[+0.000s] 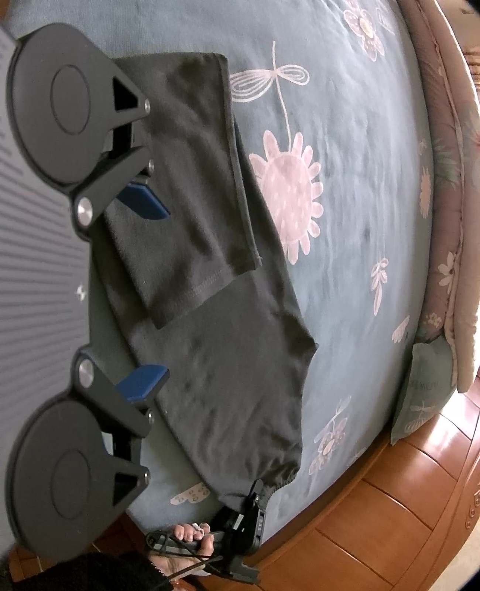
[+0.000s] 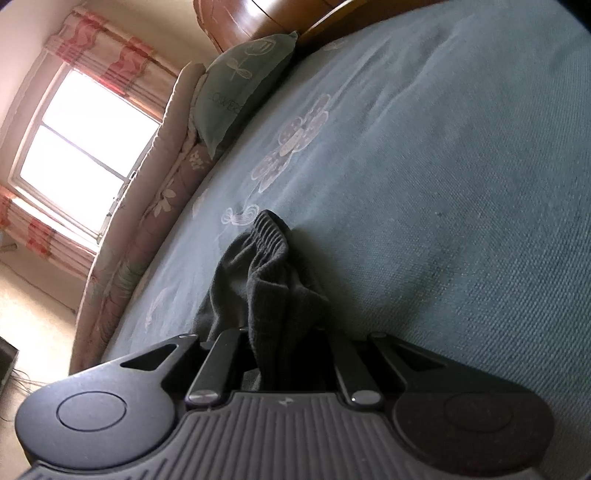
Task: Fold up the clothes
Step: 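Lift the waistband with the right gripper above the bed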
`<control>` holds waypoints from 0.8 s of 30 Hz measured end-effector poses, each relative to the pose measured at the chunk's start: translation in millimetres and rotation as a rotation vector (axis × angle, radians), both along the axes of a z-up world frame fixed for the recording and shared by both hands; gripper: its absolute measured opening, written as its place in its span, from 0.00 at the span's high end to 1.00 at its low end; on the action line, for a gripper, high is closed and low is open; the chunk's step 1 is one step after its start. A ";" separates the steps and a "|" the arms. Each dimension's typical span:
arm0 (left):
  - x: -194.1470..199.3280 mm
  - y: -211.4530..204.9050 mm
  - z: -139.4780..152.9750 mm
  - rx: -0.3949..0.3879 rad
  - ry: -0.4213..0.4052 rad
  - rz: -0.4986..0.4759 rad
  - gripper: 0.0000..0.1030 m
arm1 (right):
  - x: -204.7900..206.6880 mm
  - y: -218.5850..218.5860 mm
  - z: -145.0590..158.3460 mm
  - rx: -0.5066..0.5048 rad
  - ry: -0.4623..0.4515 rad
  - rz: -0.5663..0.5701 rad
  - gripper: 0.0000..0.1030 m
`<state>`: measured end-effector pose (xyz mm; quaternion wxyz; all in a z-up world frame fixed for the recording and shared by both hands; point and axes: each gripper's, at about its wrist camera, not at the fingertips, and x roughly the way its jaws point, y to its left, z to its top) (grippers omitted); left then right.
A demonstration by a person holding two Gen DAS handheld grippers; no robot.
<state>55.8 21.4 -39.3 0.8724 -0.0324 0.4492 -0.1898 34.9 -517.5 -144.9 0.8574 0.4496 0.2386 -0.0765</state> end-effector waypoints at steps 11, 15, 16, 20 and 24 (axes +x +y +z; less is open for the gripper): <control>3.3 14.2 7.2 0.062 -0.032 -0.020 0.17 | 10.1 25.7 45.2 -0.150 0.036 0.025 0.92; 0.5 21.0 6.7 0.113 -0.040 -0.050 0.17 | 15.7 48.8 73.1 -0.248 0.032 0.071 0.92; -0.8 23.6 6.5 0.120 -0.040 -0.055 0.17 | 17.3 55.9 79.8 -0.272 0.030 0.086 0.92; -8.1 37.0 5.2 0.129 -0.037 -0.072 0.17 | 23.6 85.6 104.1 -0.351 0.015 0.145 0.92; -15.7 50.7 1.1 0.134 -0.026 -0.091 0.17 | 31.7 123.6 125.0 -0.413 -0.008 0.219 0.92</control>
